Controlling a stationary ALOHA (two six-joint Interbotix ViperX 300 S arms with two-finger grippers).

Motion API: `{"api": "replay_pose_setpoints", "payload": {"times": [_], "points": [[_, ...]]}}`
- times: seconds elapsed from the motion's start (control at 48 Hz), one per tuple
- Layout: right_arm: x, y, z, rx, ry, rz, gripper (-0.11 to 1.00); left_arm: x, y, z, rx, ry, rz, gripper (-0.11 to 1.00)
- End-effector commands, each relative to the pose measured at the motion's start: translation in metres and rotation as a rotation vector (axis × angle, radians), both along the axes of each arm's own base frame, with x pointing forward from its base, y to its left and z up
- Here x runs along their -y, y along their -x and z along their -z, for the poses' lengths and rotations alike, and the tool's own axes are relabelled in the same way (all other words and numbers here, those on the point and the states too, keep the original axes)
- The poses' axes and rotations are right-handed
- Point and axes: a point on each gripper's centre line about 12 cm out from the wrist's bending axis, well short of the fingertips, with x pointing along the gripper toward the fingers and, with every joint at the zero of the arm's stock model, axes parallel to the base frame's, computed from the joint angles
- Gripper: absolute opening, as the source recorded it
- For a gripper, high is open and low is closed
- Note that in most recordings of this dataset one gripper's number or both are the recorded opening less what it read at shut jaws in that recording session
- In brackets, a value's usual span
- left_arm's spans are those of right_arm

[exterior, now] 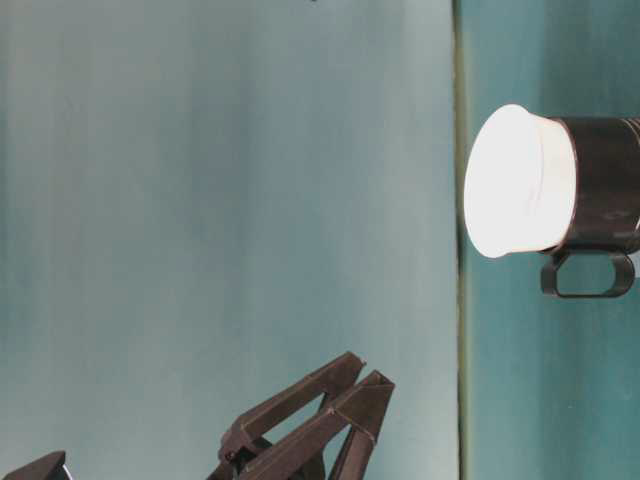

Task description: Holding the cup holder with the left arm, the right arm places the cup into the cup holder.

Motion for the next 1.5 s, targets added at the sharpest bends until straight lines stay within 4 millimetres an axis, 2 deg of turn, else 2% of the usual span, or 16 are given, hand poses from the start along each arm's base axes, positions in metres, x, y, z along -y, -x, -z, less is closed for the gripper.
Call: {"api": "replay_pose_setpoints", "payload": {"times": [0.0, 1.479], "points": [[-0.0004, 0.0007, -0.01, 0.04, 0.012, -0.005, 0.86, 0.0005, -0.0011, -0.0098, 0.031, -0.002, 0.002, 0.86], [-0.0017, 0.0018, -0.0064, 0.032, 0.007, -0.007, 0.86, 0.0003, -0.0041, -0.0082, 0.029, 0.005, -0.002, 0.86]]}}
